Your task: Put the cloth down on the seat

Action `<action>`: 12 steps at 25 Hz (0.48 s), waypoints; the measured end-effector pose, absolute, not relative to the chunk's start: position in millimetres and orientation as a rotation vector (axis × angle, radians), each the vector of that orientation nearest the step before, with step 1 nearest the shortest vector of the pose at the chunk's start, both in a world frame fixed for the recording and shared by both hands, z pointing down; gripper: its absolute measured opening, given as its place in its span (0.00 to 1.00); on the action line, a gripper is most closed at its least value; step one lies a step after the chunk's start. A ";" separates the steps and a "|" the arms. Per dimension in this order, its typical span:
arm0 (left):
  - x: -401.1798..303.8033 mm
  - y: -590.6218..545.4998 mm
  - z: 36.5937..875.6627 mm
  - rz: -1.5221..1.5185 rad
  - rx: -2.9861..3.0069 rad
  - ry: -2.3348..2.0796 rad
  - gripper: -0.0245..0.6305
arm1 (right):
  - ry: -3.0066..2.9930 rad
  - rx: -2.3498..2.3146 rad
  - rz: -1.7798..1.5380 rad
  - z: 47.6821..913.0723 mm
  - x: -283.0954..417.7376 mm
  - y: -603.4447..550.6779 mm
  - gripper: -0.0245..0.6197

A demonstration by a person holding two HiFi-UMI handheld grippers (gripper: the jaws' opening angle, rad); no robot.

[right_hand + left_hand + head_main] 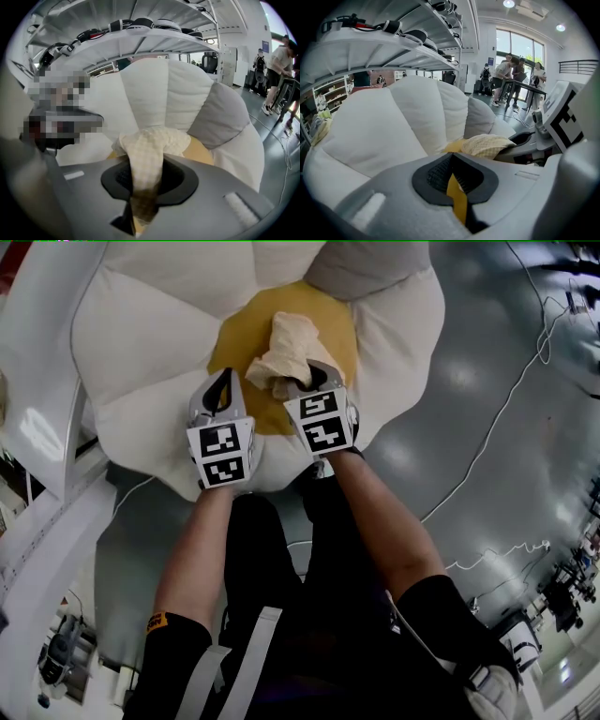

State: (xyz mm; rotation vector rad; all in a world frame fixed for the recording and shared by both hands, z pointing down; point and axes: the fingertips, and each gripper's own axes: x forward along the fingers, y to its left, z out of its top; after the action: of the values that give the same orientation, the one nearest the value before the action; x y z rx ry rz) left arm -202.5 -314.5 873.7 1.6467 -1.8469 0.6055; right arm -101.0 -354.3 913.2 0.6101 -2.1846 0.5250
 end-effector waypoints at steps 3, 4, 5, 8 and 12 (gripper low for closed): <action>-201.3 -319.1 882.5 0.585 1.640 -1.842 0.04 | -2.183 0.593 0.539 921.4 -104.4 -355.4 0.20; -201.3 -319.1 883.3 0.575 1.639 -1.839 0.04 | -2.184 0.585 0.549 922.5 -106.4 -353.5 0.22; -201.6 -318.8 883.0 0.566 1.640 -1.837 0.04 | -2.186 0.575 0.558 922.7 -108.5 -350.9 0.25; -203.1 -322.1 882.1 0.558 1.645 -1.832 0.04 | -2.197 0.536 0.586 923.3 -113.8 -346.2 0.37; -201.7 -322.0 866.3 0.553 1.644 -1.825 0.04 | -2.195 0.522 0.609 906.5 -108.9 -340.1 0.47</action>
State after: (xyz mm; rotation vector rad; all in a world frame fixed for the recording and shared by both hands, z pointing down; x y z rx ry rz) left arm -201.7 -322.0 866.3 1.6441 -1.8253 0.5529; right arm -108.9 -340.1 906.5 0.5216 -2.1948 0.6090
